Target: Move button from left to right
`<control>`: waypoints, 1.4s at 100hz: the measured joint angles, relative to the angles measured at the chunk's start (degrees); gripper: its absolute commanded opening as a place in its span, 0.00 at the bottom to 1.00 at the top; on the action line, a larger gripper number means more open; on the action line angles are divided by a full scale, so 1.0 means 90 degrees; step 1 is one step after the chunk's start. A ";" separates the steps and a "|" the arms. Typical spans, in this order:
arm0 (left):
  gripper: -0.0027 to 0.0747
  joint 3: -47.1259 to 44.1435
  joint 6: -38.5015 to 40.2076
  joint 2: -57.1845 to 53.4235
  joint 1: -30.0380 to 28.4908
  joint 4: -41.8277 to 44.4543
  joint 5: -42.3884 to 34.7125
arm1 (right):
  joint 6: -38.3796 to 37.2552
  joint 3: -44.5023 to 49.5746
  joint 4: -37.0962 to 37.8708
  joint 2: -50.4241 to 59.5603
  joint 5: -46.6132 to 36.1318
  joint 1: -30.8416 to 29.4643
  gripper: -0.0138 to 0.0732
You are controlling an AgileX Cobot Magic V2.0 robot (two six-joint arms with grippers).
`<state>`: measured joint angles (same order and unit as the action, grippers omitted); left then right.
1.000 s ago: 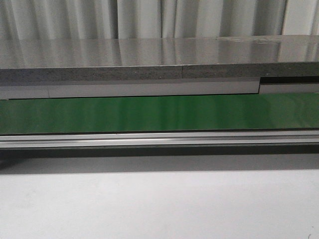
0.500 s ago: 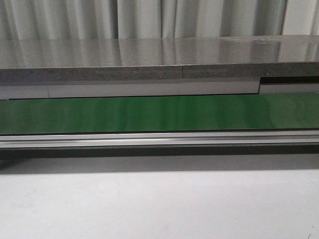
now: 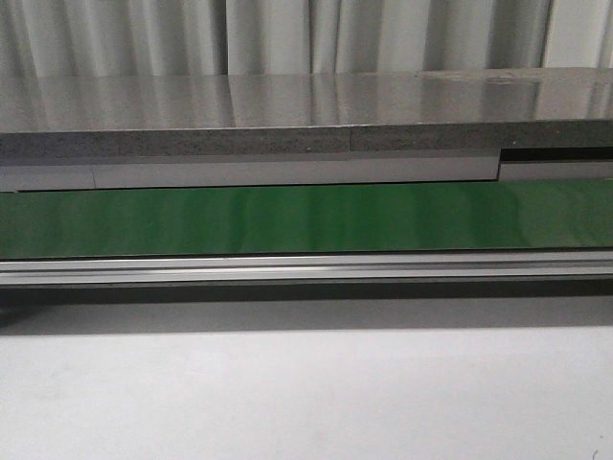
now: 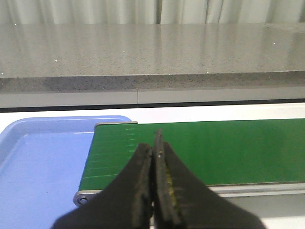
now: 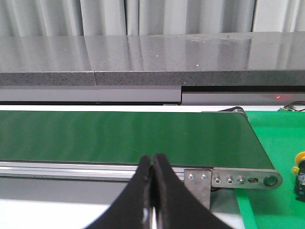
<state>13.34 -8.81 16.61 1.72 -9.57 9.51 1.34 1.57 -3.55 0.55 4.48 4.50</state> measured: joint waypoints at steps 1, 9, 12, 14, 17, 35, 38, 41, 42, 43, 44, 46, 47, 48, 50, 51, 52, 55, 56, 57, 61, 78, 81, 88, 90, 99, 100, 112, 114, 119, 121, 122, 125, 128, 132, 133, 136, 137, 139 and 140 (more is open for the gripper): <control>0.01 0.0000 0.0000 0.0000 0.0000 0.0026 0.0000 | 0.0000 0.0000 0.0000 0.0000 0.0000 0.0000 0.08; 0.01 -0.0082 0.0058 -0.0141 0.0000 0.0250 0.0000 | 0.0000 0.0000 0.0000 0.0000 0.0000 0.0000 0.08; 0.01 -0.0114 0.0103 -0.0216 0.0000 0.0334 0.0000 | 0.0000 0.0000 0.0000 0.0000 0.0000 0.0000 0.08; 0.01 -0.0157 0.0146 -0.0285 0.0000 0.0387 0.0000 | 0.0000 0.0000 0.0000 0.0000 0.0000 0.0000 0.08; 0.01 -0.0209 0.0221 -0.0388 0.0000 0.0452 0.0000 | 0.0000 0.0000 0.0000 0.0000 0.0000 0.0000 0.08; 0.01 -0.0676 0.1071 -0.1281 0.0000 0.1143 0.0000 | -0.0014 0.0000 0.0000 0.0000 0.0000 0.0000 0.08; 0.01 -0.0763 0.1200 -0.1427 0.0000 0.1248 0.0000 | -0.0014 0.0000 0.0000 0.0000 0.0000 0.0000 0.08; 0.01 -0.0849 0.1303 -0.1572 0.0000 0.1326 0.0000 | -0.0014 0.0000 0.0000 0.0000 0.0000 0.0000 0.08; 0.01 -0.0891 0.1346 -0.1641 0.0000 0.1359 0.0000 | -0.0014 0.0000 0.0000 0.0000 0.0000 0.0000 0.08; 0.01 -0.0911 0.1364 -0.1673 0.0000 0.1374 0.0000 | -0.0014 0.0000 0.0000 0.0000 0.0000 0.0000 0.08; 0.01 -0.0954 0.1396 -0.1731 0.0000 0.1389 0.0000 | -0.0014 0.0000 0.0000 0.0000 0.0000 0.0000 0.08; 0.01 -0.0993 0.1437 -0.1799 0.0000 0.1420 0.0000 | -0.0014 0.0000 0.0000 0.0000 0.0000 0.0000 0.08; 0.01 -0.1030 0.1439 -0.1818 0.0000 0.1435 0.0000 | -0.0014 0.0000 0.0000 0.0000 0.0000 0.0000 0.08; 0.01 -0.1049 0.1456 -0.1834 0.0000 0.1434 0.0000 | -0.0014 0.0000 0.0000 0.0000 0.0000 0.0000 0.08; 0.01 -0.1108 0.1467 -0.1857 0.0000 0.1462 0.0000 | -0.0014 0.0000 0.0000 0.0000 0.0000 0.0000 0.08; 0.01 -0.1148 0.1484 -0.1878 0.0000 0.1464 0.0000 | -0.0014 0.0000 0.0000 0.0000 0.0000 0.0000 0.08; 0.01 -0.1167 0.1496 -0.1875 0.0000 0.1478 0.0000 | -0.0014 0.0000 0.0000 0.0000 0.0000 0.0000 0.08; 0.01 -0.1238 0.1509 -0.1875 0.0000 0.1492 -0.0030 | -0.0014 0.0000 0.0000 0.0000 0.0000 0.0000 0.08; 0.01 -0.1273 0.1515 -0.1875 0.0000 0.1491 -0.0029 | -0.0014 0.0000 0.0000 0.0000 0.0000 0.0000 0.08; 0.01 -0.1291 0.1525 -0.1875 0.0000 0.1491 -0.0029 | -0.0014 0.0000 0.0000 0.0000 0.0000 0.0000 0.08; 0.01 -0.1389 0.1539 -0.1875 0.0000 0.1506 -0.0068 | -0.0014 0.0000 0.0000 0.0000 0.0000 0.0000 0.08; 0.01 -0.1444 0.1561 -0.1875 0.0000 0.1520 -0.0424 | -0.0014 0.0000 0.0000 0.0000 0.0000 0.0000 0.08; 0.01 -0.1444 0.1561 -0.1875 0.0000 0.1520 -0.0509 | -0.0014 0.0000 0.0000 0.0000 0.0000 0.0000 0.08; 0.01 -0.1444 0.1561 -0.1875 0.0000 0.1524 -0.0680 | -0.0014 0.0000 0.0000 0.0000 0.0000 0.0000 0.08; 0.01 -0.1444 0.1563 -0.1875 0.0000 0.1524 -0.0720 | -0.0014 0.0000 0.0000 0.0000 0.0000 0.0000 0.08; 0.01 -0.1444 0.1575 -0.1875 0.0000 0.1524 -0.0865 | 0.0003 0.0000 0.0000 0.0000 0.0000 0.0000 0.08; 0.01 -0.1444 0.1575 -0.1875 0.0000 0.1524 -0.0864 | 0.0003 0.0000 0.0000 0.0000 0.0000 0.0000 0.08; 0.01 -0.1444 0.1575 -0.1875 0.0000 0.1524 -0.0874 | 0.0003 0.0000 0.0000 0.0000 0.0000 0.0000 0.08; 0.01 -0.1444 0.1575 -0.1875 0.0000 0.1524 -0.0874 | 0.0003 0.0000 0.0000 0.0000 0.0000 0.0000 0.08; 0.01 -0.1444 0.1575 -0.1875 0.0000 0.1524 -0.0878 | 0.0003 0.0000 0.0000 0.0000 0.0000 0.0000 0.08; 0.01 -0.1444 0.1575 -0.1875 0.0000 0.1524 -0.0878 | 0.0003 0.0000 0.0000 0.0000 0.0000 0.0000 0.08; 0.01 -0.1444 0.1575 -0.1875 0.0000 0.1524 -0.0878 | 0.0003 0.0000 0.0000 0.0000 0.0000 0.0000 0.08; 0.01 -0.1444 0.1575 -0.1875 0.0000 0.1524 -0.0878 | 0.0003 0.0000 0.0000 0.0000 0.0000 0.0000 0.08; 0.01 -0.1444 0.1575 -0.1875 0.0000 0.1524 -0.0878 | 0.0003 0.0000 0.0000 0.0000 0.0000 0.0000 0.08; 0.01 -0.1444 0.1575 -0.1875 0.0000 0.1524 -0.0888 | 0.0003 0.0000 0.0000 0.0000 0.0000 0.0000 0.08; 0.01 -0.1444 0.1575 -0.1875 0.0000 0.1524 -0.0888 | 0.0003 0.0000 0.0000 0.0000 0.0000 0.0000 0.08; 0.01 -0.1444 0.1575 -0.1875 0.0000 0.1524 -0.0888 | 0.0003 0.0000 0.0000 0.0000 0.0000 0.0000 0.08; 0.01 -0.1444 0.1575 -0.1875 0.0000 0.1524 -0.0888 | 0.0003 0.0000 0.0000 0.0000 0.0000 0.0000 0.08; 0.01 -0.1444 0.1575 -0.1875 0.0000 0.1524 -0.0888 | 0.0003 0.0000 0.0000 0.0000 0.0000 0.0000 0.08; 0.01 -0.1444 0.1575 -0.1875 0.0000 0.1524 -0.0888 | 0.0003 0.0000 0.0000 0.0000 0.0000 0.0000 0.08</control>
<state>0.34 5.36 -0.26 1.72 4.14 1.52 1.36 1.57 -3.55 0.55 4.48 4.50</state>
